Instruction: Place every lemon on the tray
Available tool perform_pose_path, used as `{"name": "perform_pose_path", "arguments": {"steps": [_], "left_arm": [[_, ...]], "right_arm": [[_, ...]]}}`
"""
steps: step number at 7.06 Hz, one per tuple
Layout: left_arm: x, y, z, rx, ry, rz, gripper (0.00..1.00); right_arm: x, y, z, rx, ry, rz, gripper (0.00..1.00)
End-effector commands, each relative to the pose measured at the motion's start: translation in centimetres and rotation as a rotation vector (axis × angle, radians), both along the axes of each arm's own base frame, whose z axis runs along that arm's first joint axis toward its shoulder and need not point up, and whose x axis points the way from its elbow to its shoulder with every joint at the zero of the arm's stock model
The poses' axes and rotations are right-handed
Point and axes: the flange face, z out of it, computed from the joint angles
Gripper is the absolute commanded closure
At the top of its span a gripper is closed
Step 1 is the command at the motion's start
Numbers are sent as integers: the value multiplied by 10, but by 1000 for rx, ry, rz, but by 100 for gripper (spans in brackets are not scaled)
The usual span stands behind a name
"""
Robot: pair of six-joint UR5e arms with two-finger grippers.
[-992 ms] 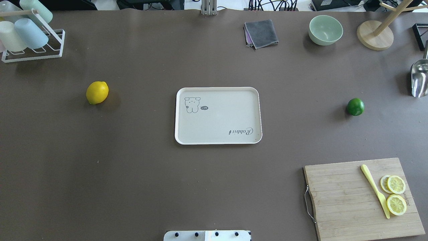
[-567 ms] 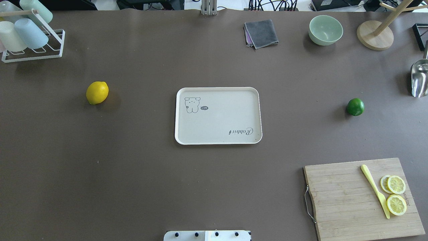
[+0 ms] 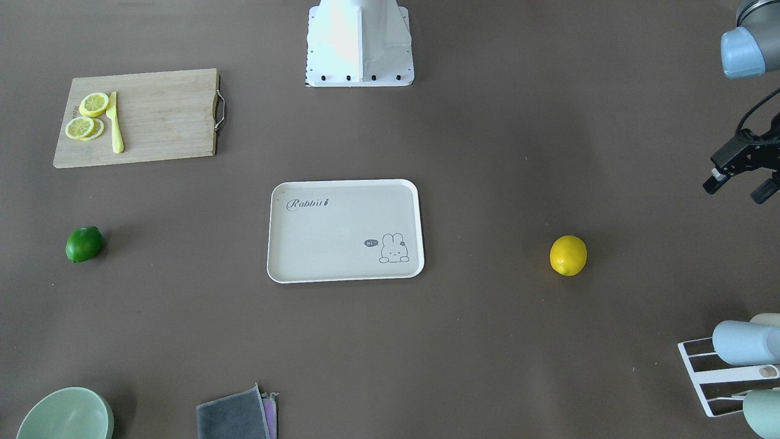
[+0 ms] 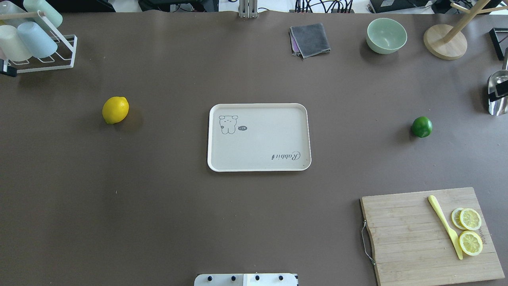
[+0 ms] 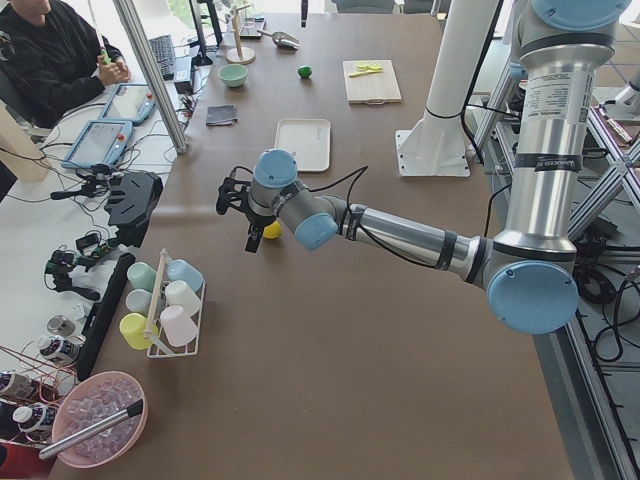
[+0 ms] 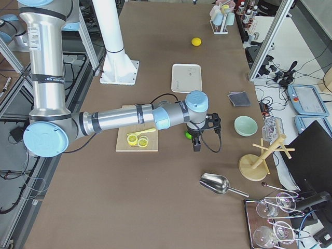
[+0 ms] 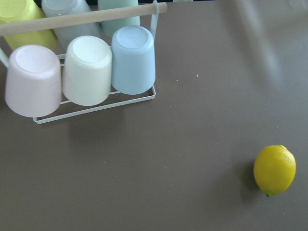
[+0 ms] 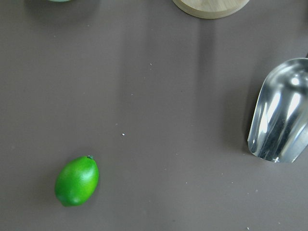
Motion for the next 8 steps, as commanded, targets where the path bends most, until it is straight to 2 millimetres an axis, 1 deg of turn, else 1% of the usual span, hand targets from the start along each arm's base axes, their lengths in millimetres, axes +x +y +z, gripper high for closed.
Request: {"name": "perform_pose_path", "arguments": {"steps": [1, 2, 3, 4, 6, 7, 8], "left_arm": [[45, -14, -18, -18, 11, 3, 2], [49, -14, -21, -23, 18, 3, 2], [55, -14, -25, -18, 21, 11, 2], [58, -14, -28, -23, 24, 1, 2], [83, -11, -31, -4, 12, -16, 2], [95, -8, -33, -12, 22, -16, 2], [106, -6, -32, -2, 22, -10, 2]], "right_arm": [[-49, 1, -9, -65, -19, 66, 0], [-84, 3, -17, -80, -10, 104, 0], [-116, 5, -21, -82, 13, 128, 0], [-133, 4, -22, -84, 18, 123, 0], [-166, -5, -15, -102, 48, 123, 0], [-181, -2, -9, -108, 58, 99, 0], [-193, -4, -4, -106, 79, 93, 0]]}}
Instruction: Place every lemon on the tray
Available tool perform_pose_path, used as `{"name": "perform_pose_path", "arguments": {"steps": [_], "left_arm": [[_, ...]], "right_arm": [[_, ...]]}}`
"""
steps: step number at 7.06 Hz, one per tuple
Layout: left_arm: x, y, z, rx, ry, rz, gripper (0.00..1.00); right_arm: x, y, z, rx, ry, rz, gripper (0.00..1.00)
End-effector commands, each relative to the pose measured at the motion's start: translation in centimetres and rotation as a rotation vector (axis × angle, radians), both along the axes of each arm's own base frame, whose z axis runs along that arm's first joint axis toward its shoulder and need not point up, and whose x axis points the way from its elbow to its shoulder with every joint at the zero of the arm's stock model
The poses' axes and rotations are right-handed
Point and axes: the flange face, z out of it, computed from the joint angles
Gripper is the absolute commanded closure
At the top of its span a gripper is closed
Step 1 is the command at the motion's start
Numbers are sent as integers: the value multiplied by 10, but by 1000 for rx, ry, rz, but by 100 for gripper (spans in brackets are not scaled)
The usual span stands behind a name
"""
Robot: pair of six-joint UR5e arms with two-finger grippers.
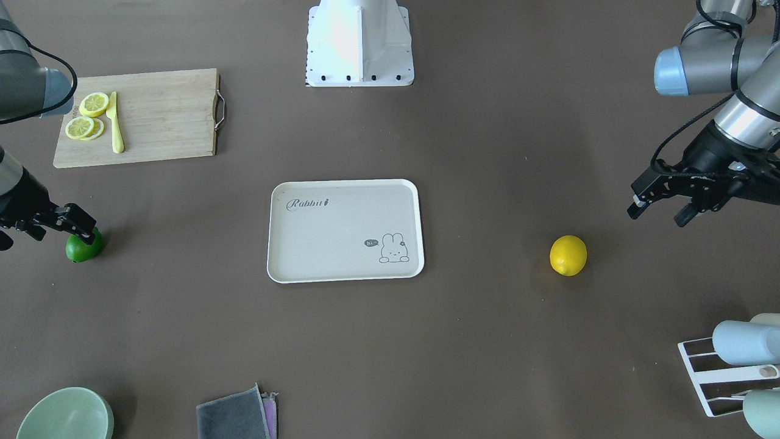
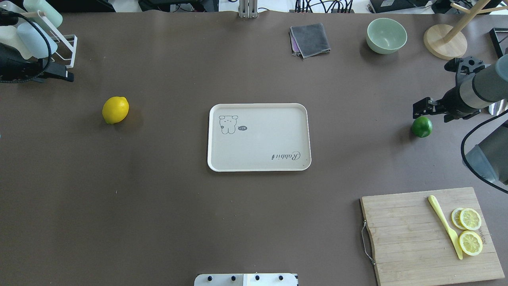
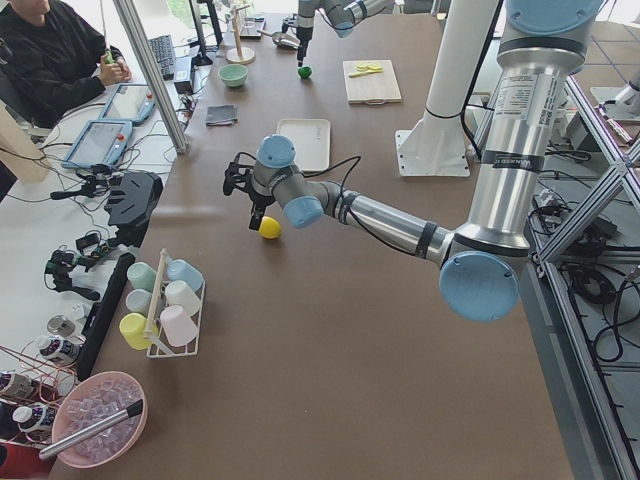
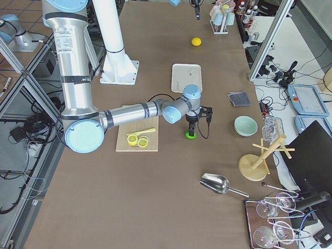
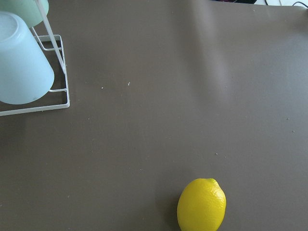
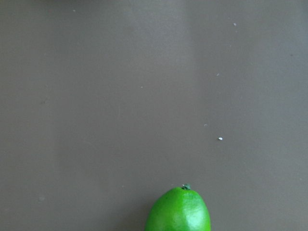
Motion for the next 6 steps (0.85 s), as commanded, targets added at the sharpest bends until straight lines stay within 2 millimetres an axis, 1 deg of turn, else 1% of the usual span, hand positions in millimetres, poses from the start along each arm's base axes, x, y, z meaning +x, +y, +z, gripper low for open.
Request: {"name": "perform_pose_path", "arguments": {"steps": [1, 2, 3, 4, 5, 6], "left_arm": [[17, 1, -2, 8, 4, 5, 2], [18, 1, -2, 8, 5, 8, 2], [18, 1, -1, 6, 4, 8, 2], [20, -3, -6, 13, 7, 8, 2], [21, -5, -5, 14, 6, 10, 2], [20, -4, -5, 19, 5, 12, 2]], "right_arm": [[-26, 3, 12, -6, 31, -28, 0], [-25, 6, 17, -6, 41, -32, 0], [-27, 9, 28, -22, 55, -39, 0], [-28, 9, 32, -27, 61, -39, 0], [-31, 11, 34, -33, 67, -35, 18], [-38, 11, 36, -29, 72, -47, 82]]}}
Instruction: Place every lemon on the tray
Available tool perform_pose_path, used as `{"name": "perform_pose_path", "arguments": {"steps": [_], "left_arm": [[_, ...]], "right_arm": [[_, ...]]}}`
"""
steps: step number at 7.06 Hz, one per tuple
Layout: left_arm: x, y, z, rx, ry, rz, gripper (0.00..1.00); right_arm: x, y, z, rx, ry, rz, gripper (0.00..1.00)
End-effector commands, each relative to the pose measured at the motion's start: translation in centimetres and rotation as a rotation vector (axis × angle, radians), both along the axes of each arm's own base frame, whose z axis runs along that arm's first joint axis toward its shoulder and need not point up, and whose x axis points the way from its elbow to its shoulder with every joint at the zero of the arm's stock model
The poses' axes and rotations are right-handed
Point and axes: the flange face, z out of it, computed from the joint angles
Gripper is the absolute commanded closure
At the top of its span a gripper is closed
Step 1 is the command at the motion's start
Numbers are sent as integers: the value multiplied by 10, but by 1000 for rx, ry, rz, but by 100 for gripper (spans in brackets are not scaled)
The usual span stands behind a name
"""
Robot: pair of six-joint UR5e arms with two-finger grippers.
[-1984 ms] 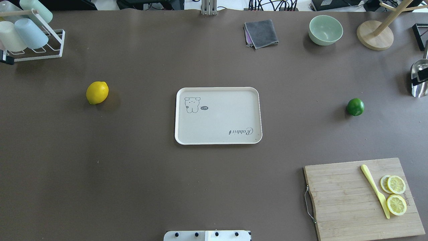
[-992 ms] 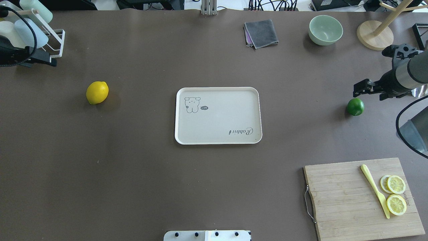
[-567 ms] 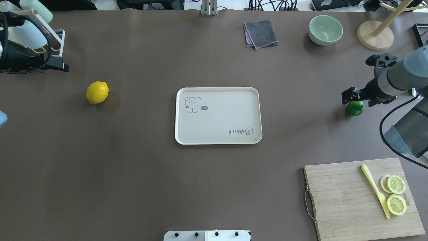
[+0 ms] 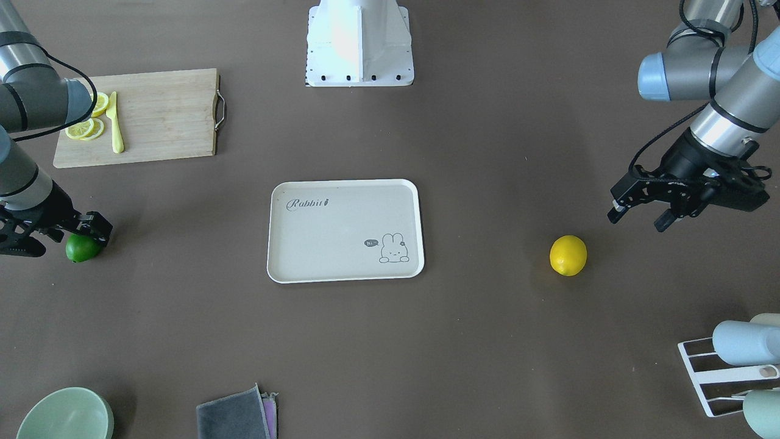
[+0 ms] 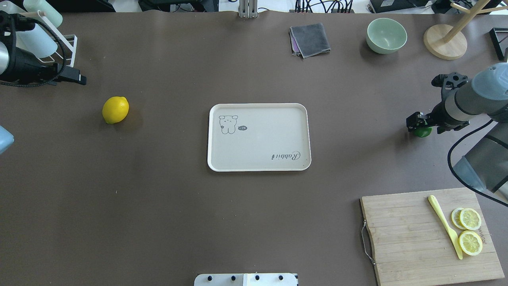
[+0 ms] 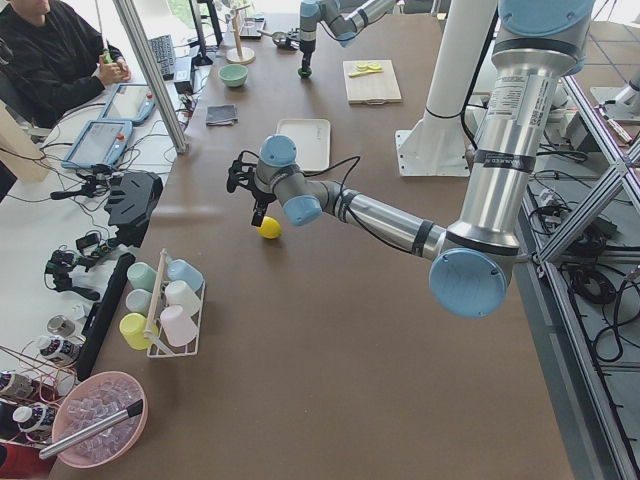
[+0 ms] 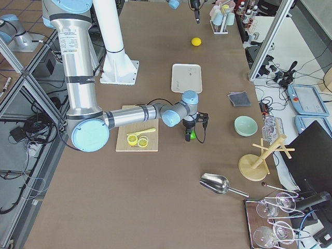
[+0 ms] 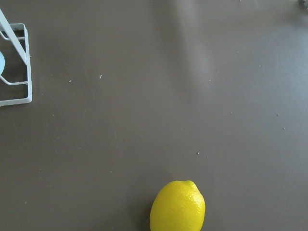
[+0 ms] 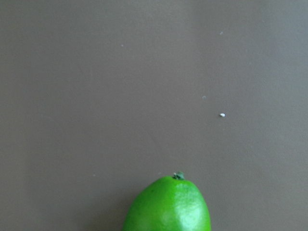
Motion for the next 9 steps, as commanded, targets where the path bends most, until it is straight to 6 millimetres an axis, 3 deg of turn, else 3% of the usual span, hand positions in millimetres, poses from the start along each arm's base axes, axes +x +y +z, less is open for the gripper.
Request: {"name": "perform_pose_path", "arguments": {"steps": [1, 2, 5, 6, 7, 9], "left_arm": [[0, -1, 2, 2, -3, 3, 2], [0, -1, 2, 4, -4, 4, 2], [11, -5, 13, -17, -17, 15, 2], [30, -10, 22, -1, -41, 4, 2], [67, -4, 31, 29, -46, 15, 2], [115, 9, 21, 58, -58, 40, 2]], "right_arm": [[-16, -2, 1, -3, 6, -15, 100], [-14, -11, -15, 9, -13, 4, 100], [32, -21, -81, 23, -135, 35, 100], [34, -19, -102, 32, -141, 34, 100], [35, -16, -120, 42, -147, 34, 100], [41, -8, -149, 61, -160, 35, 100]]}}
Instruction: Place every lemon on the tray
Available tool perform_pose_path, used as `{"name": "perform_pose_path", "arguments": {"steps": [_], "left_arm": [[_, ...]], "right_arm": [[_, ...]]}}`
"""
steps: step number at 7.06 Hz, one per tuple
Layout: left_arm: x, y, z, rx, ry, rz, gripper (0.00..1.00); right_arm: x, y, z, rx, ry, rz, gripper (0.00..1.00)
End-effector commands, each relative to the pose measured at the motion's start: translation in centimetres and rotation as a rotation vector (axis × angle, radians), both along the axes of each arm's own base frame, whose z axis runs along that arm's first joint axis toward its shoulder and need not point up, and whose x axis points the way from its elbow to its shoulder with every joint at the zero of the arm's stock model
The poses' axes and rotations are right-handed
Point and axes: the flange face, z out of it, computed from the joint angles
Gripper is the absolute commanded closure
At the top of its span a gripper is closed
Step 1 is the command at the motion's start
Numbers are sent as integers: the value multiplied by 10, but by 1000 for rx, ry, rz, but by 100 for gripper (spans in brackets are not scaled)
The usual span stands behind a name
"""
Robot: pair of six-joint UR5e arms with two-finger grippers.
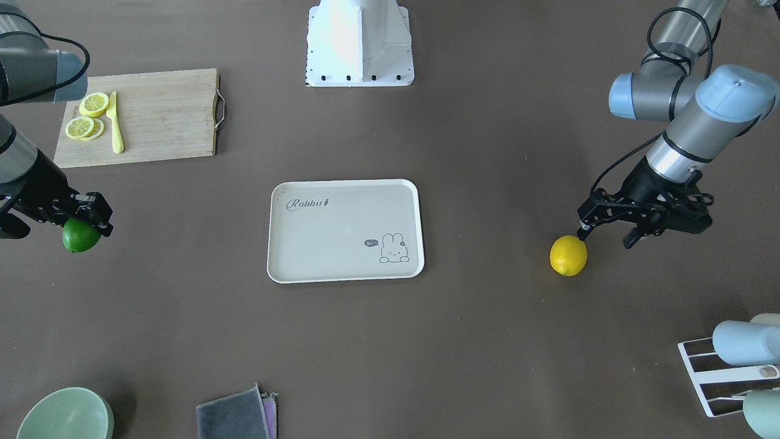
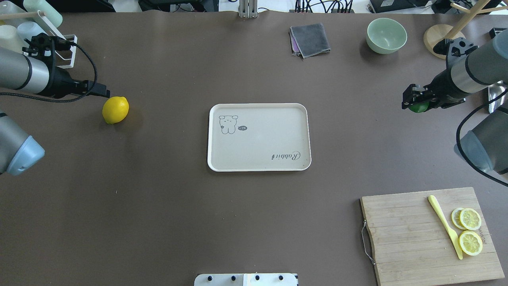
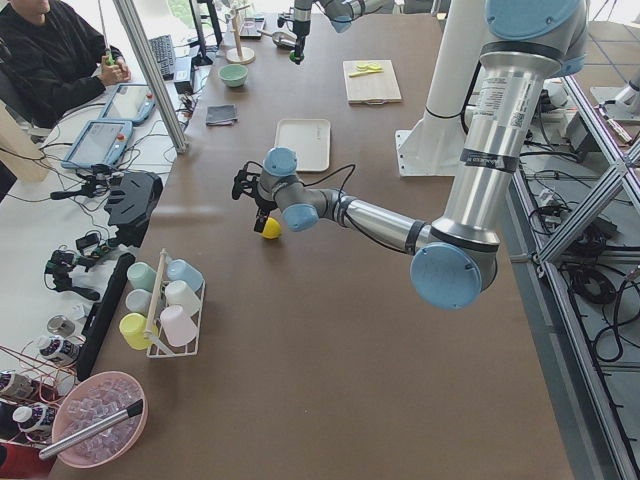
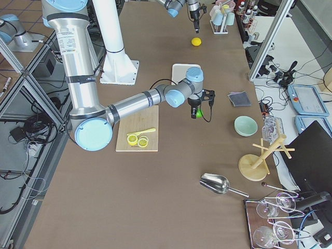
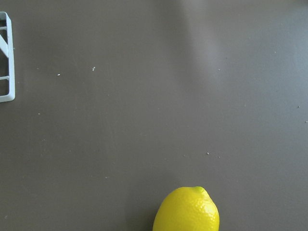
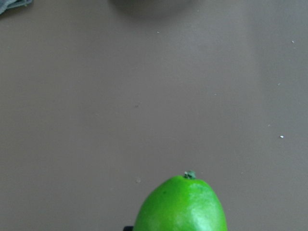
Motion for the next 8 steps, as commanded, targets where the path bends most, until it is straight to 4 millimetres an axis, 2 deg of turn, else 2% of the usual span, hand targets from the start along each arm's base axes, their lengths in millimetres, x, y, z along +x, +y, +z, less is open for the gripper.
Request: {"name": "perform_pose_path", "arguments": {"steps": [1, 3, 5, 7, 8], "left_arm": [[29, 13, 4, 77, -43, 57, 2], [23, 18, 23, 203, -127, 156, 2], [28, 10, 35, 201, -157, 146, 2], [49, -9, 33, 194, -163, 144, 2], [63, -11, 32, 187, -159, 154, 2]], "right_arm": [[7, 10, -31, 16, -12, 2, 100], [12, 17, -44, 10, -13, 5, 100], [15, 22, -56, 12, -30, 22, 100], [18, 26, -68, 20, -44, 31, 100], [17, 29, -74, 31, -51, 28, 100]]}}
